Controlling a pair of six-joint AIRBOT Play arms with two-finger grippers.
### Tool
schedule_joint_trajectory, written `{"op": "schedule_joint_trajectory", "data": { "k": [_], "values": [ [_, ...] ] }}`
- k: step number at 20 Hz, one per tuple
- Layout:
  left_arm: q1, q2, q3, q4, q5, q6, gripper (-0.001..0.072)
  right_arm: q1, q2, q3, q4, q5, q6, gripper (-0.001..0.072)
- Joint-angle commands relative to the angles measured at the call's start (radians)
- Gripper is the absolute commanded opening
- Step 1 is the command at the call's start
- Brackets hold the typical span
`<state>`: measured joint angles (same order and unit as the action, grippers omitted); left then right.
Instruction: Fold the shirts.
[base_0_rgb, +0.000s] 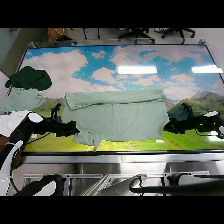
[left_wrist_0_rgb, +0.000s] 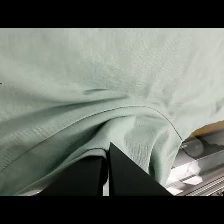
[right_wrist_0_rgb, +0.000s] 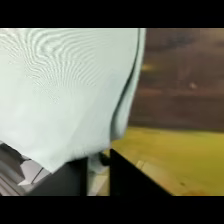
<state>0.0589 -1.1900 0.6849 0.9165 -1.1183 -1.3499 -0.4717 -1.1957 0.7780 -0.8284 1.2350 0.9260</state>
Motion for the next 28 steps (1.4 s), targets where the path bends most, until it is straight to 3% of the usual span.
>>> {"op": "schedule_joint_trajectory", "data": {
  "k": [1,5,8,9,12,13,14,15,18,23,26,28],
  "values": [
    [0.0,-0.001,0.001,0.0,0.0,0.0,0.0017,0.012,0.005,0.0,0.032,0.041,0.005,0.0021],
    [0.0,0.0,0.001,0.0,-0.002,0.0,0.0016,-0.041,0.117,0.001,0.012,0.047,0.071,0.002],
    [0.0,0.0,0.001,0.0,-0.009,-0.001,0.0016,-0.148,0.24,0.001,-0.21,0.025,0.317,0.002],
    [0.0,0.0,0.001,0.0,-0.008,-0.001,0.0016,-0.177,0.27,0.001,-0.264,0.047,0.357,0.002],
    [0.0,0.0,0.001,0.0,-0.007,-0.001,0.0016,-0.201,0.3,0.0,-0.267,0.113,0.357,0.003],
    [0.0,0.0,0.001,0.0,-0.007,-0.001,0.0016,-0.199,0.299,0.0,-0.264,0.129,0.357,0.0111],
    [0.0,-0.001,0.001,0.0,-0.006,0.0,0.0016,-0.199,0.299,0.001,-0.264,0.139,0.349,0.0375],
    [0.0,-0.001,0.001,0.0,-0.006,0.0,0.0016,-0.2,0.299,0.001,-0.264,0.135,0.334,0.0527],
    [0.0,-0.001,0.001,0.0,-0.008,0.0,0.0016,-0.2,0.292,0.001,-0.255,0.085,0.277,0.0532],
    [0.0,0.0,0.001,0.001,-0.009,0.0,0.0016,-0.198,0.153,0.001,-0.099,0.064,0.113,0.0523],
    [0.0,-0.001,0.001,0.001,-0.004,0.0,0.0016,-0.157,0.076,0.0,-0.091,0.064,0.105,0.052],
    [0.0,-0.001,0.001,0.001,-0.005,0.0,0.0016,-0.097,0.055,0.0,-0.092,0.063,0.097,0.046]
  ]
}}
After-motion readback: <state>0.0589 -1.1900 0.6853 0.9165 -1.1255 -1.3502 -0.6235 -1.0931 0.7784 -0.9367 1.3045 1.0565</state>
